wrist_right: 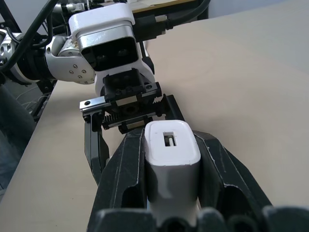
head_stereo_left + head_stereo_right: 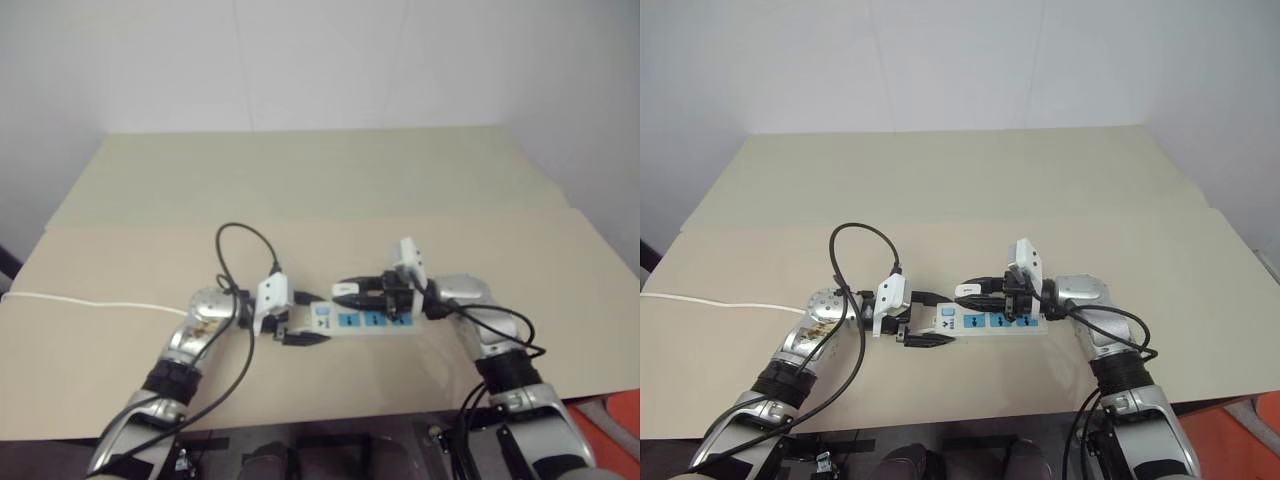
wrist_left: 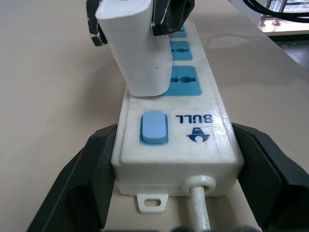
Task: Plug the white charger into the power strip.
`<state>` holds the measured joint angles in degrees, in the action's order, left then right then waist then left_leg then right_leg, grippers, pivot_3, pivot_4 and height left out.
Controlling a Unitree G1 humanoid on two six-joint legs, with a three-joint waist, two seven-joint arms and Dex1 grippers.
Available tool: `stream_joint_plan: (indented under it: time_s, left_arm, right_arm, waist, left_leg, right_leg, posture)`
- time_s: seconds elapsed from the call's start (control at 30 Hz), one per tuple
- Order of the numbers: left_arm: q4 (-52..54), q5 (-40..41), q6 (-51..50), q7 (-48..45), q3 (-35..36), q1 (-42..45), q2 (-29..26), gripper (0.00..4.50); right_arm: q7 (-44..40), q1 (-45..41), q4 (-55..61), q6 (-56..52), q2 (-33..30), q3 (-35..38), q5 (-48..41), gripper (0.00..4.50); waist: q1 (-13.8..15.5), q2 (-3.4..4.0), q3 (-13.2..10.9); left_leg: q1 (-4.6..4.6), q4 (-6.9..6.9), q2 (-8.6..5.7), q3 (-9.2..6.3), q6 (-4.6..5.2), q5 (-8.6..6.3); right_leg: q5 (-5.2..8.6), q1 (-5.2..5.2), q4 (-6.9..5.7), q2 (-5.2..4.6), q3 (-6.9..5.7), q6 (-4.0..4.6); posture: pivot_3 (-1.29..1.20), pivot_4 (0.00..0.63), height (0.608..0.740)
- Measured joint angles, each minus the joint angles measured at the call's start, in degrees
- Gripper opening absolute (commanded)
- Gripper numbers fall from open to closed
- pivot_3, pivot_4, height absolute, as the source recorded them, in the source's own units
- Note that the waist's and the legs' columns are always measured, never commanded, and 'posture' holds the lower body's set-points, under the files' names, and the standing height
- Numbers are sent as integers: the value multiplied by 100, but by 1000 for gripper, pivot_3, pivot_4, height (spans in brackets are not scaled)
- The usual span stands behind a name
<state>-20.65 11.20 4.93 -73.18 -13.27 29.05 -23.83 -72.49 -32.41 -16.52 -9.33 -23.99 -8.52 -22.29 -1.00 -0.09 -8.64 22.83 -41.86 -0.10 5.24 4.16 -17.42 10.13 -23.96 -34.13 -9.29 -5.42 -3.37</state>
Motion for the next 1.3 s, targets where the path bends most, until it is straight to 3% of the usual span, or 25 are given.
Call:
stream_joint_plan:
  time_s: [0.53,1.07,1.3]
  left_arm:
    - [209,12,-16,97,-152,-71,-7,3246]
    - [261,105,-142,50,-98,-117,-253,3246]
    - [249,94,-136,87,-146,-134,-219,3246]
  right_arm:
    - [-870,-80,-608,1099,-294,-24,14,1116]
    - [-562,-78,-385,1166,-5,-264,348,1116]
    - [-542,106,-413,1308,-78,-185,316,1116]
  waist:
    - [48,0,0]
    - [-67,1,4]
    - [-50,1,4]
  left_leg:
    - [1,2,0,-3,-1,0]
    - [-15,8,5,3,-8,4]
    - [-69,29,12,-1,-8,2]
  right_leg:
    - [0,3,5,-1,-2,0]
    - [1,4,-2,7,0,5]
    - [7,60,9,0,-1,13]
  posture:
    - [0,150,740]
    - [0,150,740]
    - [0,150,740]
